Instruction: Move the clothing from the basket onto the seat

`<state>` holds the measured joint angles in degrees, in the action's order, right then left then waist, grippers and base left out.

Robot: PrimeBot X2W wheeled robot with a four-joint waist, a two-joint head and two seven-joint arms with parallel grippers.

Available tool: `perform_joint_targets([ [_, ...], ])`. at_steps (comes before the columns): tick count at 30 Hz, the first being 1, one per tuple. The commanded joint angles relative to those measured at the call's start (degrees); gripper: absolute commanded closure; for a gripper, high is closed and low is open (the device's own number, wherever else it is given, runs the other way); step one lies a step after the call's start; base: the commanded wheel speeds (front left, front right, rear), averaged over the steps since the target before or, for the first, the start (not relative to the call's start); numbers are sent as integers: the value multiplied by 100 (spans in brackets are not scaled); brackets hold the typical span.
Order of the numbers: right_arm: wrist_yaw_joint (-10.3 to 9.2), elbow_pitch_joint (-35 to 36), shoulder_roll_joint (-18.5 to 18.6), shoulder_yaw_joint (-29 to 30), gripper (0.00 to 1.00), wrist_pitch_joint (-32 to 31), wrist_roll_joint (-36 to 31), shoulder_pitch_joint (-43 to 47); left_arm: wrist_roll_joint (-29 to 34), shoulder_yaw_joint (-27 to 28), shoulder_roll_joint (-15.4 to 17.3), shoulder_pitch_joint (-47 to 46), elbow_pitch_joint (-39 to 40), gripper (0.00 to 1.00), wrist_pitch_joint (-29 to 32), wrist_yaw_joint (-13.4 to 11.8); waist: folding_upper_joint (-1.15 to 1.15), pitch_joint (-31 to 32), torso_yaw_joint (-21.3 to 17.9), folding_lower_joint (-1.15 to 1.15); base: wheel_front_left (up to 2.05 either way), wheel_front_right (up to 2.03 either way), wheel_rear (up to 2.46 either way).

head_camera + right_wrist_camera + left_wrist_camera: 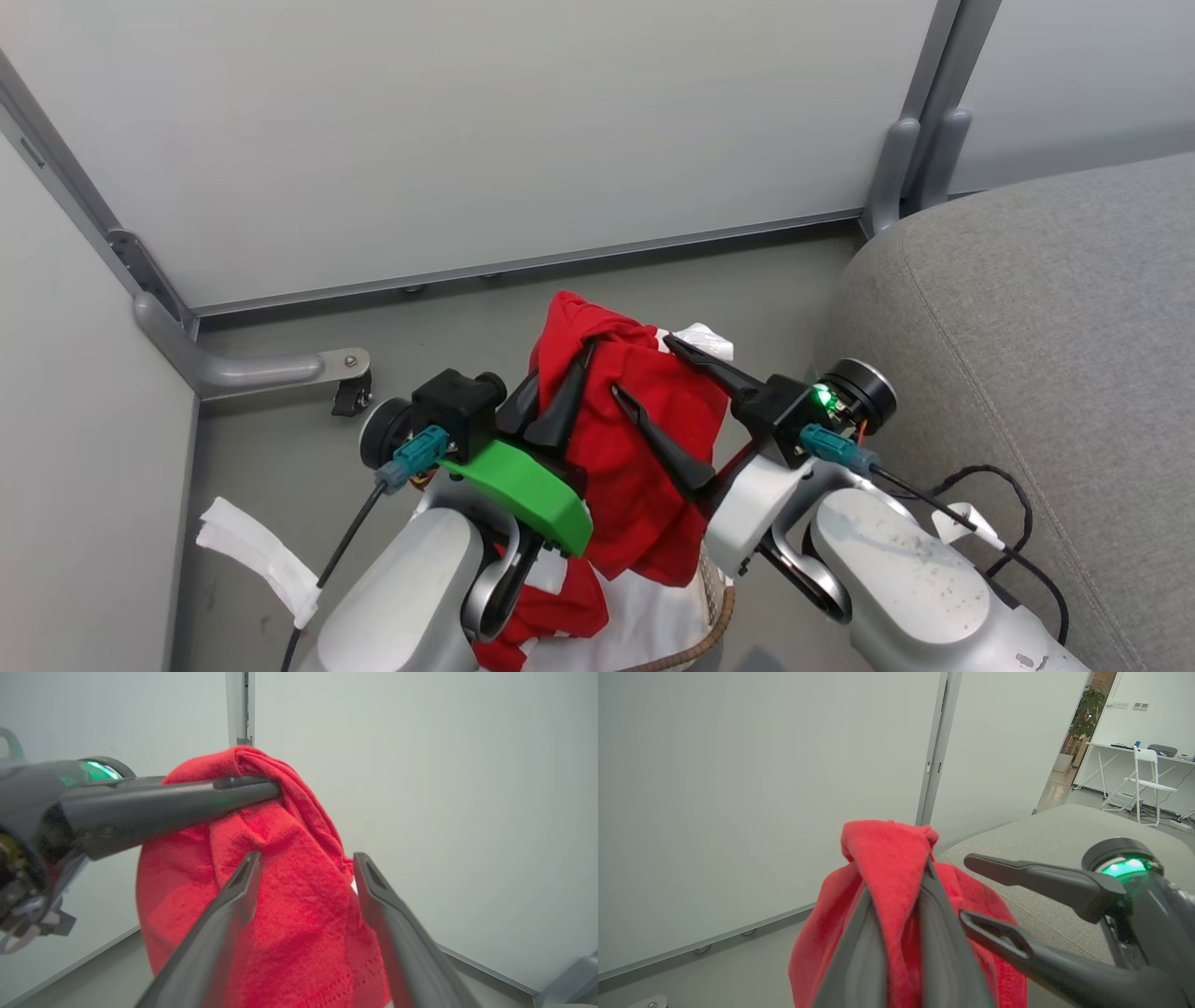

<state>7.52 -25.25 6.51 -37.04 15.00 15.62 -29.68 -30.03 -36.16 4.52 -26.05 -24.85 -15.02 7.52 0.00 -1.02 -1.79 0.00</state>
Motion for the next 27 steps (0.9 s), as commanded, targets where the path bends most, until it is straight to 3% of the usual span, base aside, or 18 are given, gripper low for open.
perform_joint_targets([
  [1, -7, -115, 51, -75, 0, 27, 46, -46, -35, -40, -1, -118, -3, 100, -23, -7, 0, -3, 12, 0, 0, 0, 0],
  [11, -6, -1284, 55, -1257, 0, 27, 1050, -530, -182, -347, -31, -160, 20, 100, -23, -7, 0, 6, 109, 0, 0, 0, 0],
  [27, -6, -1561, 4, -1476, 0, 27, 1340, -451, -393, -760, -91, -279, 165, 100, -23, -7, 0, -24, 365, 0, 0, 0, 0],
])
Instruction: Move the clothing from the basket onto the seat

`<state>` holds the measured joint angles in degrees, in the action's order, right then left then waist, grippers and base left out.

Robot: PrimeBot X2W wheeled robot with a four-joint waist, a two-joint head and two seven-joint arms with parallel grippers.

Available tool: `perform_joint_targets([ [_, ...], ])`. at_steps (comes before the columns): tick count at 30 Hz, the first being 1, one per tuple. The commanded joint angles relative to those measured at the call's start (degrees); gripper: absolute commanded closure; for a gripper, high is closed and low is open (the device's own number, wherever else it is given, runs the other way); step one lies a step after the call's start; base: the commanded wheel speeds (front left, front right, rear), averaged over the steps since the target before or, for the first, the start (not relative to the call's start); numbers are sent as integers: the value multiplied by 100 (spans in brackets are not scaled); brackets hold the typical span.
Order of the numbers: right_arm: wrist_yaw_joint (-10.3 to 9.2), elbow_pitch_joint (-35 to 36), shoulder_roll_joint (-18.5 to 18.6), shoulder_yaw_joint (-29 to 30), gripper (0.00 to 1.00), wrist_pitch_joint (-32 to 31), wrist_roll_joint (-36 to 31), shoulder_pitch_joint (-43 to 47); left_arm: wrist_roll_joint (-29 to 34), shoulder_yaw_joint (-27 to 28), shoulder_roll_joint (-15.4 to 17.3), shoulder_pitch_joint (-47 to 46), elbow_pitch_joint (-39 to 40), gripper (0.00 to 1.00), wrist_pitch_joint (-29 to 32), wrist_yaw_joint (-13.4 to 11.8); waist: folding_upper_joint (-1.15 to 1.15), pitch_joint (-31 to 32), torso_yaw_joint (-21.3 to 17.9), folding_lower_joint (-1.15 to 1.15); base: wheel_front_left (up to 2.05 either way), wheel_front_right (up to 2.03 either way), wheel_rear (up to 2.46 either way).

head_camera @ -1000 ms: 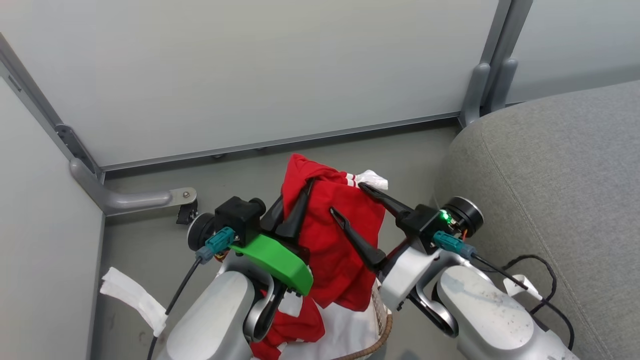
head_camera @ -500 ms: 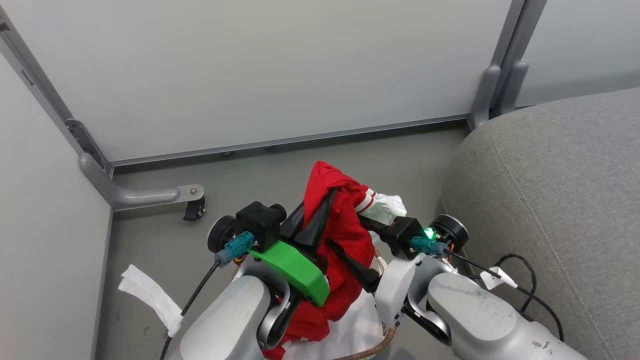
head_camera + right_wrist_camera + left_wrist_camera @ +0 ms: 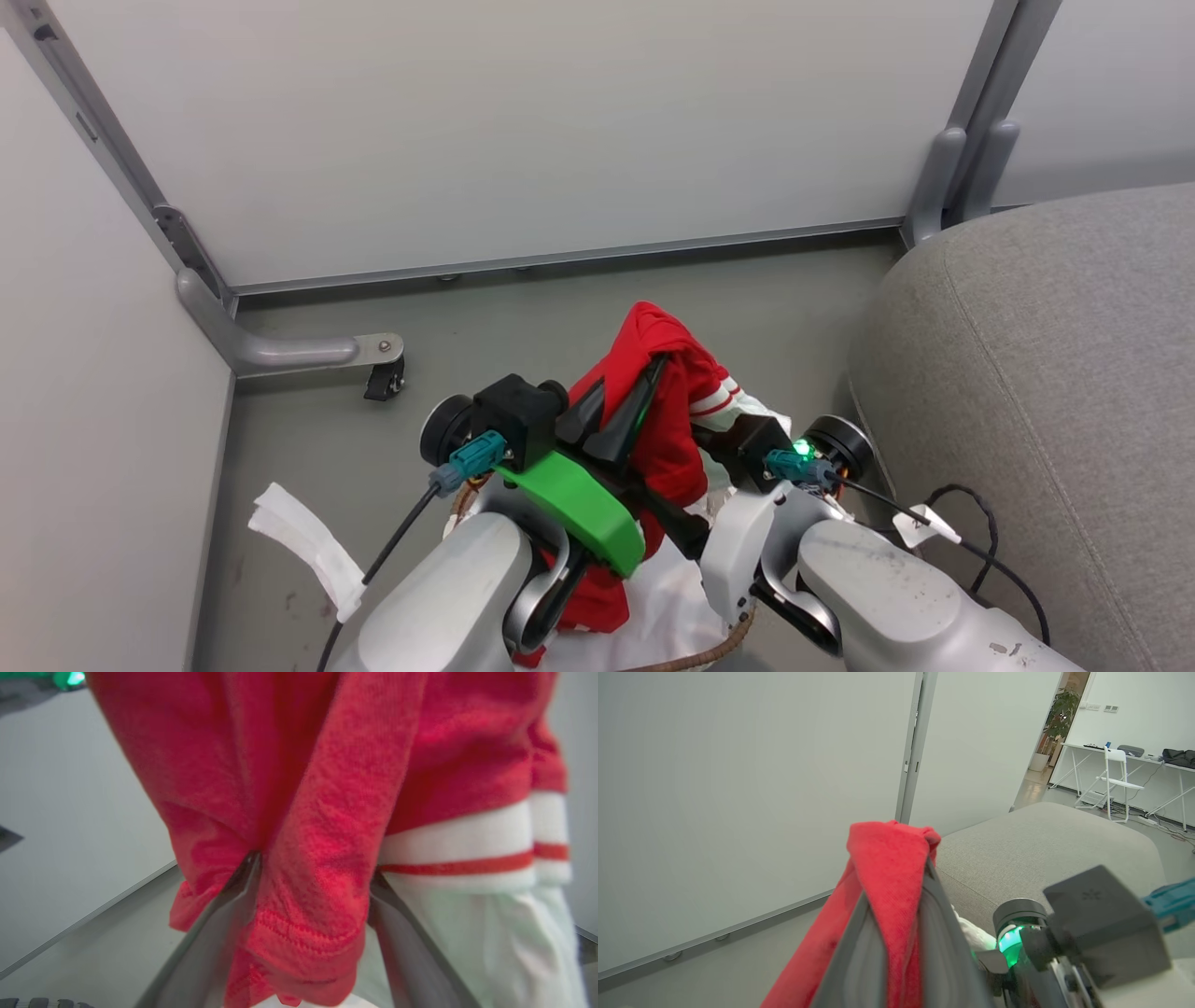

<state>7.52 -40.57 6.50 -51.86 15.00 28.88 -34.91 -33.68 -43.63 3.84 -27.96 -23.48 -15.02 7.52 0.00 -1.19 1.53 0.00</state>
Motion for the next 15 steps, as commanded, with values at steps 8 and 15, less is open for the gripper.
perform_joint_targets([
  [8, -7, -102, -62, 50, 0, 27, -13, 158, -116, -160, -54, -137, 65, 100, -23, -7, 0, -47, 161, 0, 0, 0, 0],
  [15, -7, -147, -64, -34, 100, 27, 90, 111, -175, -210, -64, -169, 70, 100, -23, -7, 0, -93, 218, 0, 0, 0, 0],
])
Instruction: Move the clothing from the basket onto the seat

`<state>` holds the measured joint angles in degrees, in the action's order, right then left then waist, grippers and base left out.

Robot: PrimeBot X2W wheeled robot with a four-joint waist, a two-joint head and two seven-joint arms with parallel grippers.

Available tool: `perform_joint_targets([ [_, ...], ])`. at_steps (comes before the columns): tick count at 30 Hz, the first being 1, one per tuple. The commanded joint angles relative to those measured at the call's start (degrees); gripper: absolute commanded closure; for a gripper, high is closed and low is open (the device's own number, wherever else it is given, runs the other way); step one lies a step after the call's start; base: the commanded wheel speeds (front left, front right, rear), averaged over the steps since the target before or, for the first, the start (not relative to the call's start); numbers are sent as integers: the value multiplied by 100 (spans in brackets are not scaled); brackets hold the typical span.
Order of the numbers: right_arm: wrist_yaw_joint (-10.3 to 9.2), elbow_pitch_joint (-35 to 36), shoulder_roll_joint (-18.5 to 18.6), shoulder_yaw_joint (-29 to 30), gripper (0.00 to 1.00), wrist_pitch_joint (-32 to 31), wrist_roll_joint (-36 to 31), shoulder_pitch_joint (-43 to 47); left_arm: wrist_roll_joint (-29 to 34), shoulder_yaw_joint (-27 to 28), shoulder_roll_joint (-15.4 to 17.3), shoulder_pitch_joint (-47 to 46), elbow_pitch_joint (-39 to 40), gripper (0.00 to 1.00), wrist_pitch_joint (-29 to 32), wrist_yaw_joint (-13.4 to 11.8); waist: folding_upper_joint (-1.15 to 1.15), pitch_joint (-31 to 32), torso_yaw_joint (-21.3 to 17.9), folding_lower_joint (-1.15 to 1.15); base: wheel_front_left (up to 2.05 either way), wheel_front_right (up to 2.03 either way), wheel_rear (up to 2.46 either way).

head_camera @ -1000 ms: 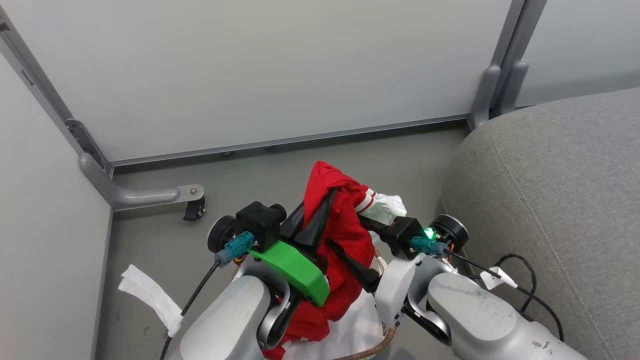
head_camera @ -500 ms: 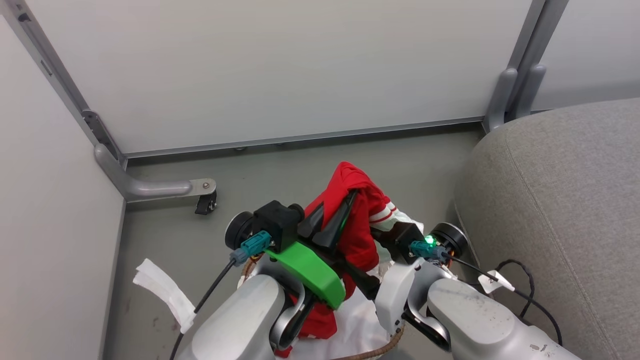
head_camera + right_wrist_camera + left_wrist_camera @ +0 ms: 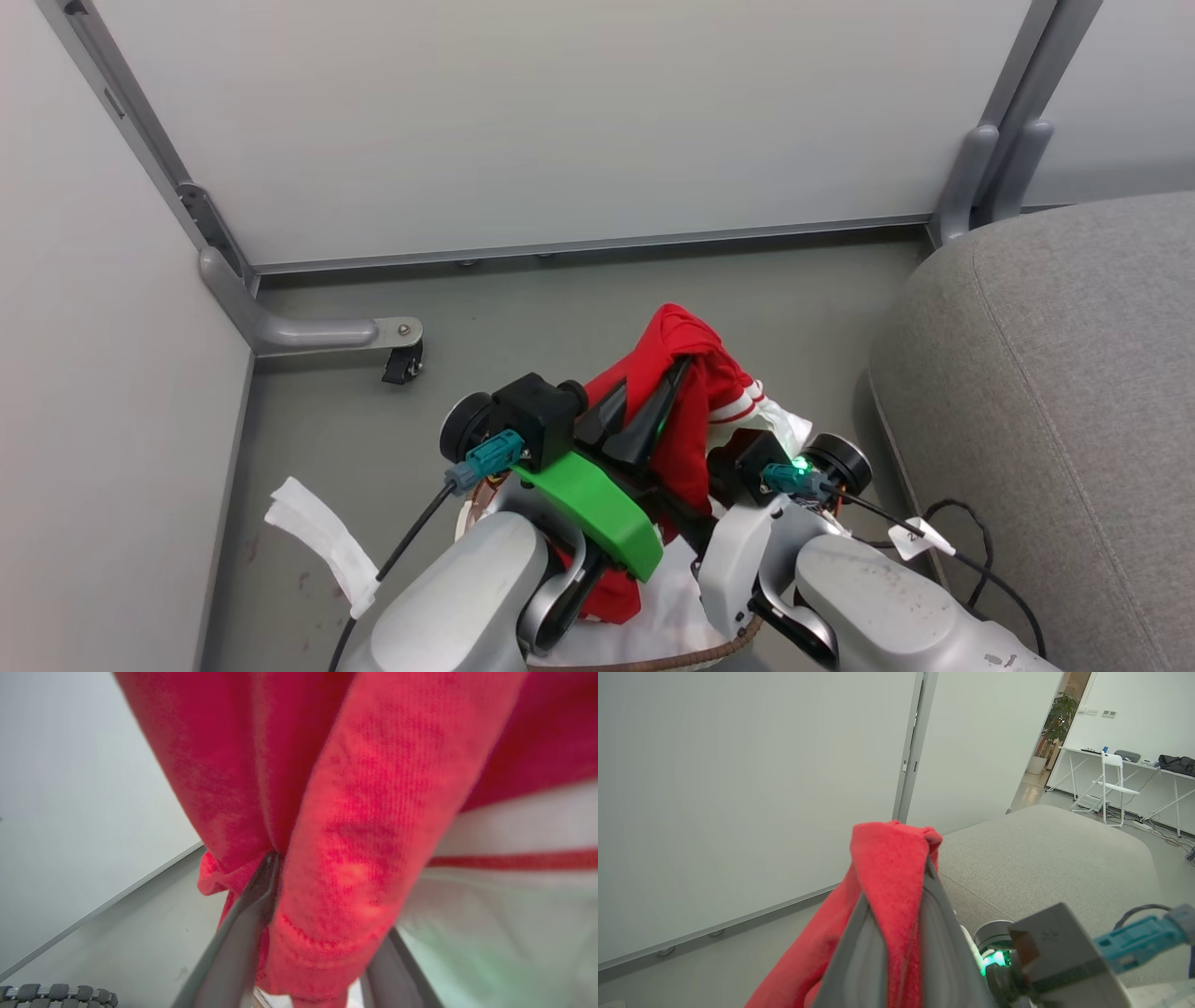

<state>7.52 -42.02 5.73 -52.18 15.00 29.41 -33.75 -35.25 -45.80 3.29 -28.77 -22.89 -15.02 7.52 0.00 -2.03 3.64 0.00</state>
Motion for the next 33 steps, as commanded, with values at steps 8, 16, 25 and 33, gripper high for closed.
perform_joint_targets([
  [8, -7, -44, 20, -117, 100, 27, 204, -62, -30, 14, -21, -125, 22, 100, -23, -7, 0, -71, 36, 0, 0, 0, 0],
  [16, -6, 136, 61, 76, 100, 27, 72, -43, 65, 158, -26, -78, 64, 51, -23, -7, 0, -116, -13, 0, 0, 0, 0],
  [25, -6, 228, 50, 235, 100, 28, -70, 89, 319, 363, 4, 89, 37, 0, -21, -7, 0, -130, -339, 0, 0, 0, 0],
  [33, -6, 436, 45, 424, 100, 28, -153, 247, 501, 498, 68, 173, -125, 0, -14, -7, 0, -159, -1031, 0, 0, 0, 0],
])
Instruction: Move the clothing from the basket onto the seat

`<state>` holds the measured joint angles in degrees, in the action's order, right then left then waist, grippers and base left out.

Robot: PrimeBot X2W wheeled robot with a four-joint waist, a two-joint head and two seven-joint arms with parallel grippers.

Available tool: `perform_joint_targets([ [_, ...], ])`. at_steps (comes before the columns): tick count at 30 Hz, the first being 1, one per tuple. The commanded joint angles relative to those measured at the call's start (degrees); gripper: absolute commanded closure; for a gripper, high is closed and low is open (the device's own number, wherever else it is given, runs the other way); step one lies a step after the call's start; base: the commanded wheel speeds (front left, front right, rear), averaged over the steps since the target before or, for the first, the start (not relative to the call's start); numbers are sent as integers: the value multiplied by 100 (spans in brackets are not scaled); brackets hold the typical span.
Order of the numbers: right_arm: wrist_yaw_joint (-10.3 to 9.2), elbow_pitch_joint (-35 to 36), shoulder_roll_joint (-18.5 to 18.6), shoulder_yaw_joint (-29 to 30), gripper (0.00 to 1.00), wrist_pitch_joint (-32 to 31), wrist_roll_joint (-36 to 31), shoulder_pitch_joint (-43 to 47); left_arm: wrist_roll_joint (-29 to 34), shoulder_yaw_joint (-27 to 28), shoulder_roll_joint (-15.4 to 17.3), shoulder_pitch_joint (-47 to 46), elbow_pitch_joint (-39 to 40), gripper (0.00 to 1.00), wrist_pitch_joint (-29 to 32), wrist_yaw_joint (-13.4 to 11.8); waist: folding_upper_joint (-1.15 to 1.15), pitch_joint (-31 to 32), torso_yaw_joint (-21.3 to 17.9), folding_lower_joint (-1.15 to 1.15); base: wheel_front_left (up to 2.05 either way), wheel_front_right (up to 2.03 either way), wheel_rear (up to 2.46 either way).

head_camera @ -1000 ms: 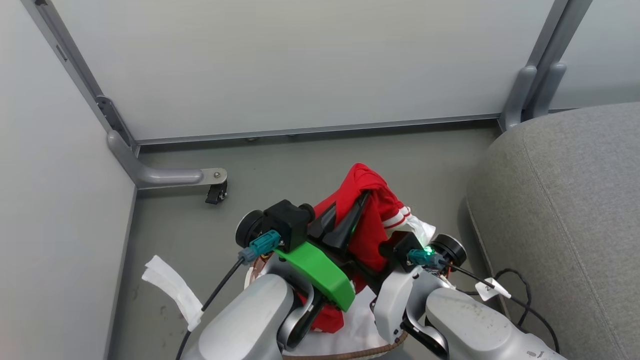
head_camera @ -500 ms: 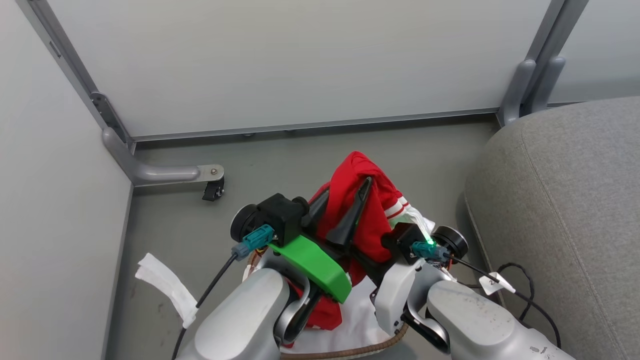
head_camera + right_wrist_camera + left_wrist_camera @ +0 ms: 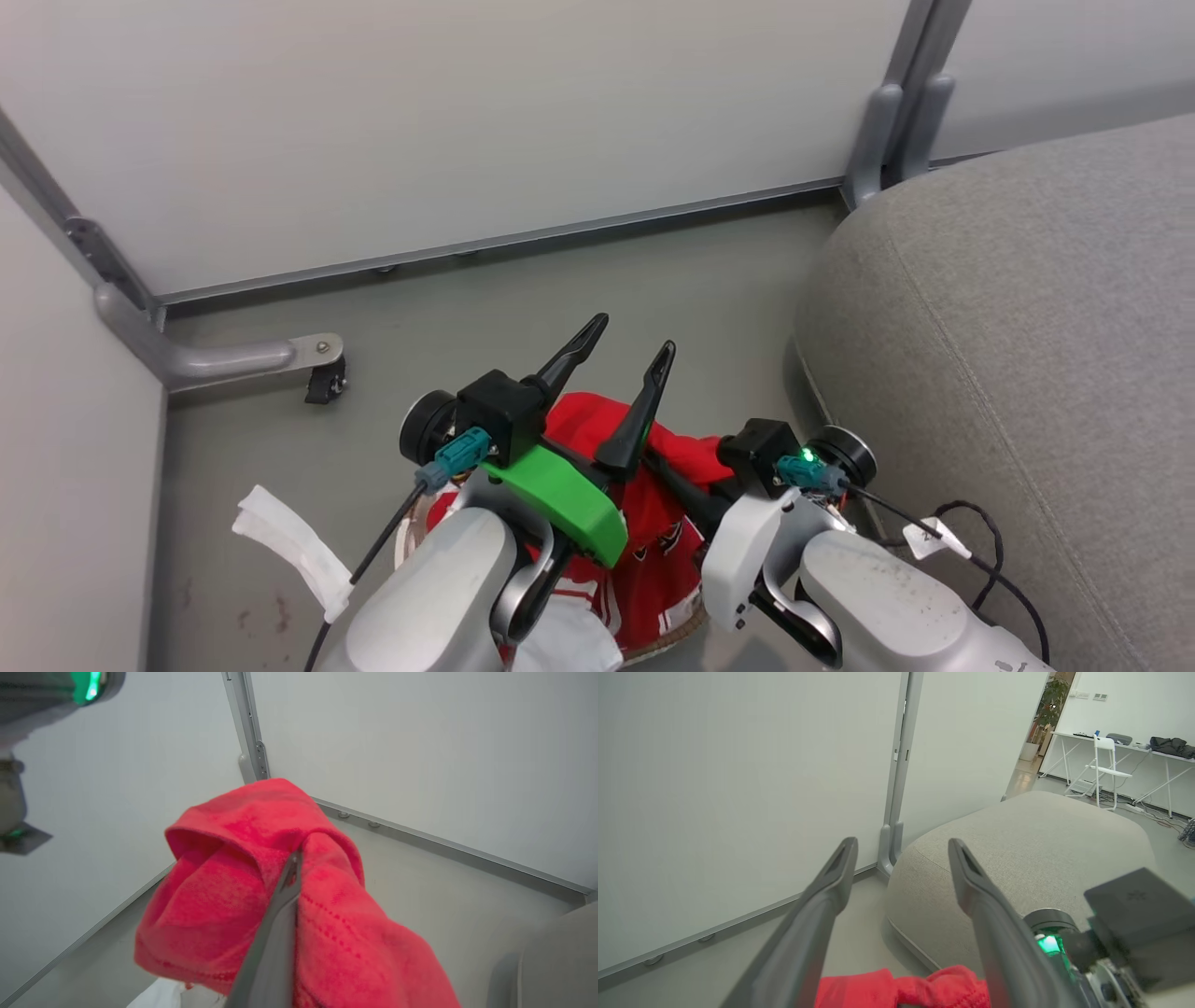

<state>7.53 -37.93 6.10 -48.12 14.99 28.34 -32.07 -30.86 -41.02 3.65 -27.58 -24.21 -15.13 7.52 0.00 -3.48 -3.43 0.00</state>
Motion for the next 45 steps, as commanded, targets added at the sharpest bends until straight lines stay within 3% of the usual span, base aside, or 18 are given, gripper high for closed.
perform_joint_targets([
  [1, -8, 57, 18, 52, 100, 29, -50, 129, 73, 15, 26, 82, -14, 0, -3, -7, 0, -16, -445, 0, 0, 0, 0],
  [19, -7, 509, 115, 478, 100, 29, -225, 592, 181, 293, 42, 242, -85, 0, -2, -7, 0, 7, -2604, 0, 0, 0, 0],
  [31, -7, 906, 415, 1669, 100, 30, -867, 361, 123, -60, 21, -177, -155, 0, -2, -7, 0, -419, -2794, 0, 0, 0, 0],
  [41, -8, 1055, 1430, 2336, 100, 29, -1688, -1235, 196, -106, 329, -280, -90, 0, -3, -7, 0, -1005, -2793, 0, 0, 0, 0],
  [45, -8, 942, 1850, 2419, 100, 29, -1944, -1973, 213, -234, 423, -406, -51, 0, -3, -7, 0, -1264, -2627, 0, 0, 0, 0],
])
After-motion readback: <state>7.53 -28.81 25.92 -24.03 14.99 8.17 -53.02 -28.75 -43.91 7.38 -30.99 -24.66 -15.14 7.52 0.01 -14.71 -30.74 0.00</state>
